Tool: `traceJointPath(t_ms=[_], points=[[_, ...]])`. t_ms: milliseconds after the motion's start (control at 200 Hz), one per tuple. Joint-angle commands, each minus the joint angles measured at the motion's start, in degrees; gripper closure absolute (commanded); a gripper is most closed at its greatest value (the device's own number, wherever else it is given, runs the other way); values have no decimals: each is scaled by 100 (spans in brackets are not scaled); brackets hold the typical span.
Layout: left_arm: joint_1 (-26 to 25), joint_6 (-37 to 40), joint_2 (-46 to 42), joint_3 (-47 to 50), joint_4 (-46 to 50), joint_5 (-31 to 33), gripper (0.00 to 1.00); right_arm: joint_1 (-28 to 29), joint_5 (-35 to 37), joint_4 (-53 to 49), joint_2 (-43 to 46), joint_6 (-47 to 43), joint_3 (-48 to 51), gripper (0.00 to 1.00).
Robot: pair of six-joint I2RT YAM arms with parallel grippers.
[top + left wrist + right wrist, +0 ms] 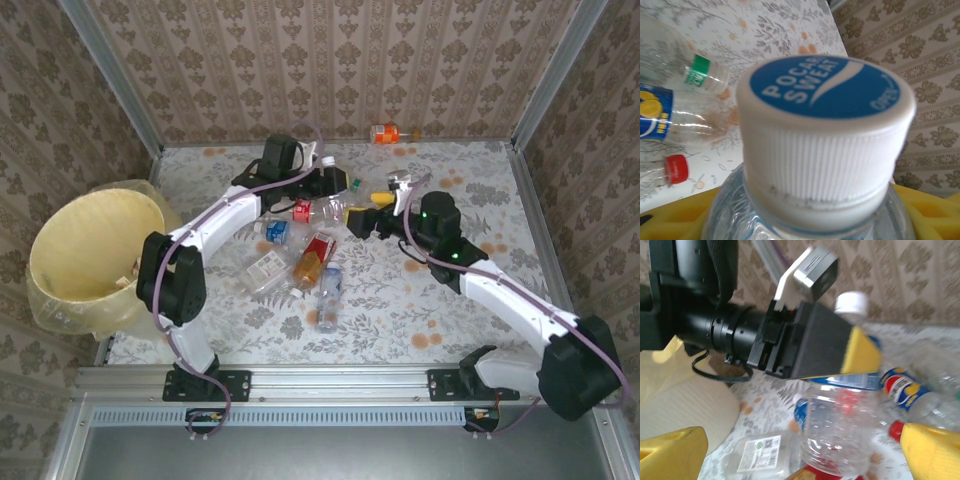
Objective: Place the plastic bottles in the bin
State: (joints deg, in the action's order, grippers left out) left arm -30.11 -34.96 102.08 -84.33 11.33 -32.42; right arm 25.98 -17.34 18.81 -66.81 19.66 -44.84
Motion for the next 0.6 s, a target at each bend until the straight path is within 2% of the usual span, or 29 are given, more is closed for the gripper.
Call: traceJointPath(t_ms=[0, 175, 230, 410, 595], points=[[207, 7, -510, 108, 7, 205, 41, -49, 1088, -204, 448, -302, 198, 0], [356, 245, -972, 217, 306, 406, 42, -95, 2558, 71, 859, -138, 681, 0], [595, 361, -1144, 206, 523, 485, 42, -159, 2847, 3, 888, -20, 762, 0], [909, 566, -1795, 251, 956, 712, 42, -413, 3330, -157, 745, 562, 962, 0], [1123, 748, -2447, 259, 1269, 1094, 43, -618, 3254, -107, 388, 930, 1005, 0]])
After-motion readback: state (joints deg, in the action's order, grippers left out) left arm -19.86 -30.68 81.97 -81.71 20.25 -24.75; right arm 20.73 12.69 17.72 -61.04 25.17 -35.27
